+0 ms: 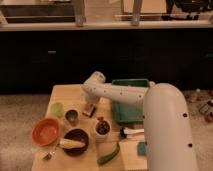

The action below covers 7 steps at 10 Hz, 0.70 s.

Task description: Wipe table surface with eraser

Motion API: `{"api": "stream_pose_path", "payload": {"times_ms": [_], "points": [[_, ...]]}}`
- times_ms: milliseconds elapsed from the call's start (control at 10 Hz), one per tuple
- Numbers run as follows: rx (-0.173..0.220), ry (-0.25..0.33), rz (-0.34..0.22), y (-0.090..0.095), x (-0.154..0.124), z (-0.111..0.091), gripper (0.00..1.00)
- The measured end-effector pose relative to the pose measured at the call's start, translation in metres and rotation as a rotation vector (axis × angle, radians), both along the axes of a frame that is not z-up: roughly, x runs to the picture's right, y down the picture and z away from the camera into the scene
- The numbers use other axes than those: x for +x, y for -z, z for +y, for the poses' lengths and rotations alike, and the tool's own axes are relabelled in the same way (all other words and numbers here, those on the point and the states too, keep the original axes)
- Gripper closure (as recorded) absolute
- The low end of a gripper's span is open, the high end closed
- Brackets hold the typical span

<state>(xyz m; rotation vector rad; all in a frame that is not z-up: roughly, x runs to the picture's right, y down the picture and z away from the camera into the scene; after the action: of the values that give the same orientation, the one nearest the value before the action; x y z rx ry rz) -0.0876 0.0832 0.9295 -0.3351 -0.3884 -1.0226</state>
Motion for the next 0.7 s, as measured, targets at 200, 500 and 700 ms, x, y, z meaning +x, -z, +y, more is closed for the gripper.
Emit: {"api": "stream_pose_path", "payload": {"times_ms": [200,500,700], "points": [[0.012,0.001,0.018,0.002,0.017,-0.003,1.0],[0.043,-0.015,0.073,-0.009,0.034,-0.018,1.0],[0.068,-0.032,0.105,-0.02,0.038,-0.031,1.0]]}}
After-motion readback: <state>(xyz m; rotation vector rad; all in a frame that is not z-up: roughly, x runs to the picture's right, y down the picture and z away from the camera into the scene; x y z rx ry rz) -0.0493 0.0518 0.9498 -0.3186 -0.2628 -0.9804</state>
